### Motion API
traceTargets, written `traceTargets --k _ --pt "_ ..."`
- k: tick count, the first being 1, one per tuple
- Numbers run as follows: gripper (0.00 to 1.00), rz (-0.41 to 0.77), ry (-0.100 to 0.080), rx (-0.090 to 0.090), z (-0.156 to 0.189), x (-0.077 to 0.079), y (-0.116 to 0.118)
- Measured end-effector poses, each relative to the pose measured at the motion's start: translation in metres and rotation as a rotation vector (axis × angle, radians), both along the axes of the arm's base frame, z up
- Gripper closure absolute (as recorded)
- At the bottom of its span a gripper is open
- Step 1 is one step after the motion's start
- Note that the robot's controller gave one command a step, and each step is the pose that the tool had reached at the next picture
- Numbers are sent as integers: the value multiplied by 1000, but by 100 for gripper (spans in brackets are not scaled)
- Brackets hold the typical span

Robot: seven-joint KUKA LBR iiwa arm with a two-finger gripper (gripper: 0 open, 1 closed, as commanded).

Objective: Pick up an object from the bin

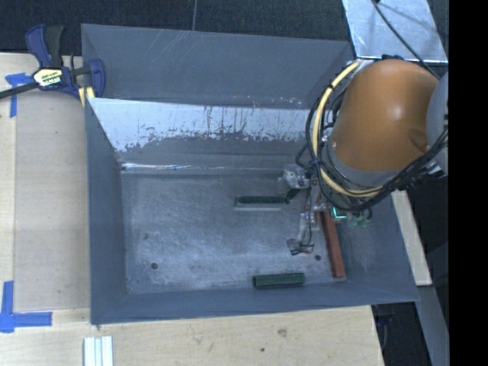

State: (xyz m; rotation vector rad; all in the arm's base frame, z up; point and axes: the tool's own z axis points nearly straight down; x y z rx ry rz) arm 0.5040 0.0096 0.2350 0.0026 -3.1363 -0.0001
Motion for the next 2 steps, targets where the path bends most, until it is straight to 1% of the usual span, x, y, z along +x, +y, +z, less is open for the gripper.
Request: traceTargets --k 1,2 --pt "0 13 -5 -1 -136 82 -18" --pt "0 93 -11 -1 -166 109 -19"
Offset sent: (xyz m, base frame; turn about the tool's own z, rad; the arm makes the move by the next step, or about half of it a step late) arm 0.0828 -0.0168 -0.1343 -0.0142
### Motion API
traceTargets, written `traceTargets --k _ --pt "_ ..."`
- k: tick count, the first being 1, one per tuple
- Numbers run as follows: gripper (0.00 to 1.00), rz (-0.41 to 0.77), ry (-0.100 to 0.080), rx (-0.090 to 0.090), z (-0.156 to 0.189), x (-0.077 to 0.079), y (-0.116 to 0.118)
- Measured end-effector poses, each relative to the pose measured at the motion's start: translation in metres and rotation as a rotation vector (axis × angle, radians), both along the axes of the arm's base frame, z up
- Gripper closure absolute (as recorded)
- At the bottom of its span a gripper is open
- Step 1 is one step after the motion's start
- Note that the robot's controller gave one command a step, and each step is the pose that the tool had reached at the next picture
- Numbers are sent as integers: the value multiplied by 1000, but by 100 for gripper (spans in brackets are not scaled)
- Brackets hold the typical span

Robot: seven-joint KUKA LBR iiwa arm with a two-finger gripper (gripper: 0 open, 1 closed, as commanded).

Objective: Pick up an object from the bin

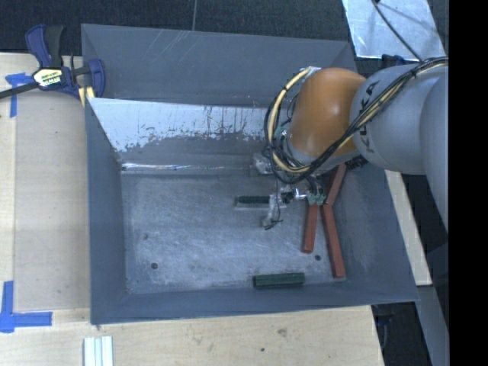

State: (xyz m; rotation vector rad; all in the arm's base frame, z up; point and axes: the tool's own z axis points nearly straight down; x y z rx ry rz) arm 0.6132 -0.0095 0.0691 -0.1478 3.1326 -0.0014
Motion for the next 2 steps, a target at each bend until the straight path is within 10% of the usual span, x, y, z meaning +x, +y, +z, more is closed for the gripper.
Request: traceTargets --k 1,2 --pt "100 -2 -4 1 3 1 0" --pt "100 267 -5 -2 152 -32 1"
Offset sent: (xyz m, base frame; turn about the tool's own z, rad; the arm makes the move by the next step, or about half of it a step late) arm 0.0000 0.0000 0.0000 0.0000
